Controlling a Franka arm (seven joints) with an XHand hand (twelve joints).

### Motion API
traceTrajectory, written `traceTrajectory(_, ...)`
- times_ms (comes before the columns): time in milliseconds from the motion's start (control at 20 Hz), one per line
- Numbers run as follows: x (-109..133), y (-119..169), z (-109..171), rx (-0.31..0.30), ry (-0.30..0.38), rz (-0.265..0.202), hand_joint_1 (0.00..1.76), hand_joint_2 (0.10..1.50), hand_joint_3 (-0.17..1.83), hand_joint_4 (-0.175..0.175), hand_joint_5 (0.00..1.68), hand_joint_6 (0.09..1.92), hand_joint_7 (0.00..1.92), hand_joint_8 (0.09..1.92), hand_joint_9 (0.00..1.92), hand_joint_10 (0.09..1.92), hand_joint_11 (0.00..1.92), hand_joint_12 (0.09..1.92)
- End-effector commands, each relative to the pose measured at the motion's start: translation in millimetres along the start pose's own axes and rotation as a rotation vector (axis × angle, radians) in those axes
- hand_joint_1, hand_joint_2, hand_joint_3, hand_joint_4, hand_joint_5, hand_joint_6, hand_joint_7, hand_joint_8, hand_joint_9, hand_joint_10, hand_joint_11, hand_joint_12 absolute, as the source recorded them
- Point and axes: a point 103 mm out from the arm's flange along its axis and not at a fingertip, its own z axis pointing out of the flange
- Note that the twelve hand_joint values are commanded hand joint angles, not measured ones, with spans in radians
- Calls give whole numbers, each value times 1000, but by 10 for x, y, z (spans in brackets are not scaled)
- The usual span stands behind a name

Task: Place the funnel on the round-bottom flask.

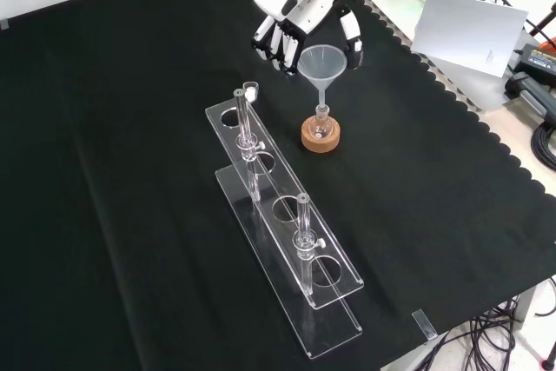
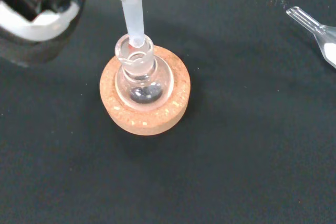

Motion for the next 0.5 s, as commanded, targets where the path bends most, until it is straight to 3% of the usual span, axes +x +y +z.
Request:
traceTrajectory(50, -42, 60, 12, 10, -6, 9, 920, 474, 691, 62, 784, 624, 1094, 419, 629, 482, 0, 1232)
traceTrajectory(500, 23, 85, 32, 23, -13, -13, 916, 476, 697, 62, 786, 622, 1095, 421, 629, 483, 0, 1220)
